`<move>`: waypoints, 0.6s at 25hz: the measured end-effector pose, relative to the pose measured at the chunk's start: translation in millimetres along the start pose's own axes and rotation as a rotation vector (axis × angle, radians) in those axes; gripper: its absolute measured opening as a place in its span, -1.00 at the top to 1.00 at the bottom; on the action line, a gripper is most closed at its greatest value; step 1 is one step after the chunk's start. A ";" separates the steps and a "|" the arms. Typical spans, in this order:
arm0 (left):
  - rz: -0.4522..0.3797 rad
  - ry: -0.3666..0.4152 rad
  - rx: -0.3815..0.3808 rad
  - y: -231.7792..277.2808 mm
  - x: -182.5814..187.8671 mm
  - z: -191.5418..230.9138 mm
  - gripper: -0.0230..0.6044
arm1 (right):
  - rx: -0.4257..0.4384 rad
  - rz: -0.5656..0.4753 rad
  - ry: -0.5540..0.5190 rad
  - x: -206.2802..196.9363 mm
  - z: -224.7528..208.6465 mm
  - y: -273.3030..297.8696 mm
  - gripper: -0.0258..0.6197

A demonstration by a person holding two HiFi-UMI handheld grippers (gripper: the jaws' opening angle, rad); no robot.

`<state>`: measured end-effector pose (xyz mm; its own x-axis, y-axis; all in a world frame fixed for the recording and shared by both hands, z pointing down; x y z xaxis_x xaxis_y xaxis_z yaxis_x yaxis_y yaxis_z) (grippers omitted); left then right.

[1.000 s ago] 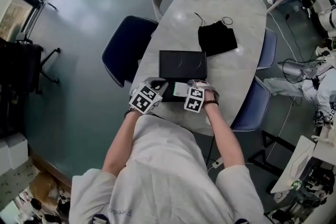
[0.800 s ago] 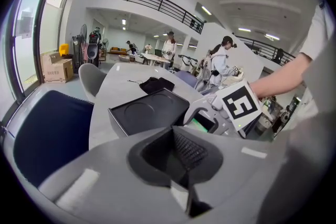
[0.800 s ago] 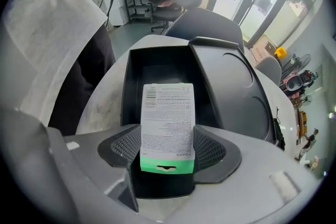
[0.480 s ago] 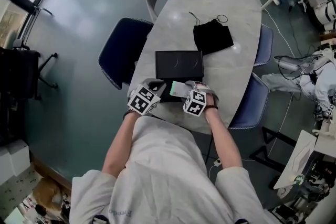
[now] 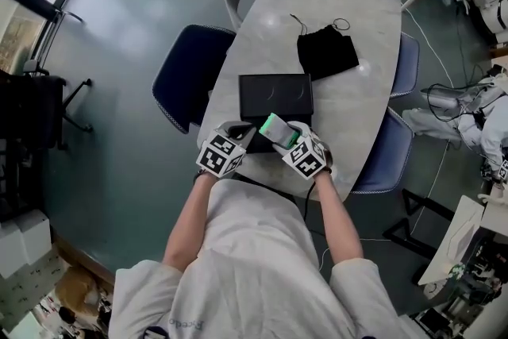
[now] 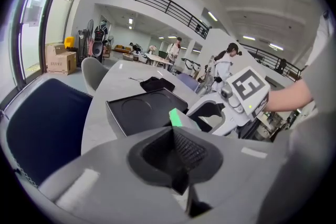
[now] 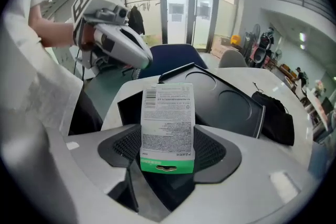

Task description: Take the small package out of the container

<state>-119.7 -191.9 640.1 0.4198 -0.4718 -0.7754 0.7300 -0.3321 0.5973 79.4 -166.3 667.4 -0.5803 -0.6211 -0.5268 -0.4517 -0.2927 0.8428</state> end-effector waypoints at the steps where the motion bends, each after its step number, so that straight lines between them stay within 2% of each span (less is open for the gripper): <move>1: 0.001 -0.007 0.003 -0.3 -1.6 -0.5 0.76 | -0.001 -0.027 0.030 0.2 0.0 -1.4 -0.02; 10: -0.020 -0.072 0.039 -5.7 -6.2 -19.8 0.76 | -0.053 -0.213 0.201 6.5 6.8 -30.1 -0.02; 15: -0.048 -0.108 0.070 -15.1 -2.3 -33.9 0.76 | -0.049 -0.318 0.308 2.4 14.4 -50.2 -0.02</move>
<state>-113.4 -158.1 625.9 0.3218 -0.5382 -0.7789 0.7066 -0.4111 0.5760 90.9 -142.7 622.2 -0.1848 -0.6801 -0.7095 -0.5382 -0.5340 0.6521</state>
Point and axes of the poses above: the fingertips, and each gripper's own axes: y forward along the fingers, z to its left, x out of its top, the point moved 10 cm from there along -y, backward along the fingers, and after that the axes turned 9 degrees about y, right-handed, at the moved point
